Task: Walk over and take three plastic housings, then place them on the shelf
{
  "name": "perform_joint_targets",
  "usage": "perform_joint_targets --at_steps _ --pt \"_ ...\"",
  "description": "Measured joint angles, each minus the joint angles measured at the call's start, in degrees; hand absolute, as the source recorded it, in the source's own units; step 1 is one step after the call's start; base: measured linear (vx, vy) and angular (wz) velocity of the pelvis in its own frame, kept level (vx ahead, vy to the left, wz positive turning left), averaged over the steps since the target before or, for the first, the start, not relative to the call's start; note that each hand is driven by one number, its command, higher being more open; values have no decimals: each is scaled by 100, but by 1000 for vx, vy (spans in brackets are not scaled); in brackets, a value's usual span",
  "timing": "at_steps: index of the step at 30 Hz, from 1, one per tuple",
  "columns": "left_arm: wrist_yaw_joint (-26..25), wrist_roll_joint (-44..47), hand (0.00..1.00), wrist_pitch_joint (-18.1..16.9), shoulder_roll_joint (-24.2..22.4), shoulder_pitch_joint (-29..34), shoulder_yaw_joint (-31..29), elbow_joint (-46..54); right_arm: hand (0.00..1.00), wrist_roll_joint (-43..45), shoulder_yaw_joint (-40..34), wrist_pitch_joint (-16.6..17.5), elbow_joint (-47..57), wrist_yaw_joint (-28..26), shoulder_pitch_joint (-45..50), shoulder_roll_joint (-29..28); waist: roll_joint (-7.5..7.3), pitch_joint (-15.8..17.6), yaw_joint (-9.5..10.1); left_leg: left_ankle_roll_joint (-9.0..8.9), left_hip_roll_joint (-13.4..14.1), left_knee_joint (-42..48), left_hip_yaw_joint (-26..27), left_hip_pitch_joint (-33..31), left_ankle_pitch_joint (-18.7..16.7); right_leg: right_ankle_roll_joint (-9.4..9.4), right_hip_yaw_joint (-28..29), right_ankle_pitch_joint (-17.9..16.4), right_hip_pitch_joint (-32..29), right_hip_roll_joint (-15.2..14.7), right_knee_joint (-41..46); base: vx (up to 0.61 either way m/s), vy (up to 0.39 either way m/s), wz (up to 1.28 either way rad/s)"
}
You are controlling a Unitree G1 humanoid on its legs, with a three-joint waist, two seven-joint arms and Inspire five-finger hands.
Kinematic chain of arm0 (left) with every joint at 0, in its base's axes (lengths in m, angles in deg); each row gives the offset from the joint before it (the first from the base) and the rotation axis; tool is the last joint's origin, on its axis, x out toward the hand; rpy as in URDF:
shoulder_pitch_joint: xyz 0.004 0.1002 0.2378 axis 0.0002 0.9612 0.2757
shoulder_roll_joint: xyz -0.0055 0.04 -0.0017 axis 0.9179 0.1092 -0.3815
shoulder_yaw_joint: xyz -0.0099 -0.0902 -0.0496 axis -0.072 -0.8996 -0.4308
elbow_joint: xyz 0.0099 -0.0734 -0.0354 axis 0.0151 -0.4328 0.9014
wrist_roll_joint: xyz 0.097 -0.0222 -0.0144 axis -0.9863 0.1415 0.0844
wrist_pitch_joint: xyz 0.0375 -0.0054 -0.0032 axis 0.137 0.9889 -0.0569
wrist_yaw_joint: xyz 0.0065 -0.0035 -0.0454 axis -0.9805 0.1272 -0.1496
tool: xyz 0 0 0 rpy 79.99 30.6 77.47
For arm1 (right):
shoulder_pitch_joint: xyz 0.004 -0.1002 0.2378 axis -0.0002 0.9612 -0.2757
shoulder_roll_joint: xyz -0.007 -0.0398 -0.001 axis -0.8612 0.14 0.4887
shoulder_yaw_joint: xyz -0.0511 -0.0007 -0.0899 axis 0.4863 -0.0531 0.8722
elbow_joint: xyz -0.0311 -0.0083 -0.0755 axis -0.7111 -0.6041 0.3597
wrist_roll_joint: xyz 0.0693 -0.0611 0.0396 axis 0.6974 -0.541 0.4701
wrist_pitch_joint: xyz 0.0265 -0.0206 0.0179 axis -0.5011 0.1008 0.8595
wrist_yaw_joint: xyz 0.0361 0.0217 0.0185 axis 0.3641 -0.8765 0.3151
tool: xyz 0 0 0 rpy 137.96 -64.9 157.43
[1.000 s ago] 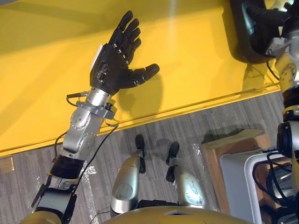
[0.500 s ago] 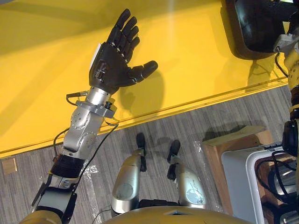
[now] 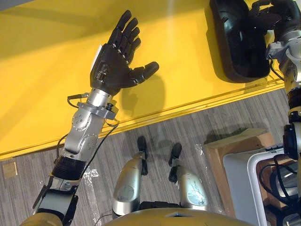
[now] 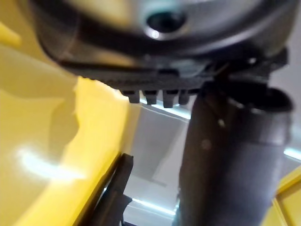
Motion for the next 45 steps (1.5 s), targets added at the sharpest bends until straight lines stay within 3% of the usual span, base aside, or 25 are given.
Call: perform_joint_targets --at_steps 6,14,15,22,26,32,37,40,45 --pt "0 0 100 -2 -54 5 0 0 0 -15 14 31 0 68 0 -1 104 -14 2 -19 -30 -306 -91 109 213 -25 -101 -35 -11 -6 75 -13 8 8" --pt "-6 -2 100 -14 -61 38 26 0 0 -461 109 373 -16 671 -8 -83 198 -14 19 -51 -26 -546 -179 169 395 -48 -199 -51 -23 21 89 -3 -2 5" --pt "-7 -2 100 -18 -66 38 37 0 100 -471 117 377 -16 729 -29 -90 200 -15 30 -52 -25 -548 -184 169 397 -49 -202 -52 -23 22 90 0 0 0" --pt "-37 0 100 -77 -175 38 165 0 100 -511 181 405 -137 1154 -311 -101 306 -7 100 -65 -31 -611 -259 169 447 -58 -268 -67 -25 22 113 11 0 4" --pt "-38 0 100 -107 -176 61 303 0 100 -631 192 823 -306 1663 -573 -278 381 3 118 -82 -21 -630 -342 203 479 -76 -341 -191 -41 8 297 8 -16 10" --pt "-14 24 100 -162 -176 131 325 5 100 -641 199 1501 -254 1881 -927 -291 396 -1 121 -114 -2 -645 -404 225 500 -91 -375 -321 -83 -9 491 6 -17 5" --pt "23 9 100 -242 -177 474 334 21 100 -663 116 1705 466 1864 -904 -252 399 -3 26 -116 5 -664 -392 254 502 -90 -367 -322 -65 0 479 7 -6 0" --pt "49 -1 100 -239 -226 630 313 136 100 -674 -180 1773 1667 1773 -239 -31 398 -3 -16 -113 -5 -748 -396 429 515 -73 -382 -332 88 4 448 39 -12 2" --pt "126 -127 100 -260 -544 1350 188 1058 100 -907 -1424 1882 4230 1379 2503 12 378 -361 -133 -103 -54 -1079 -285 754 532 2 -335 -315 323 22 217 57 0 -6"
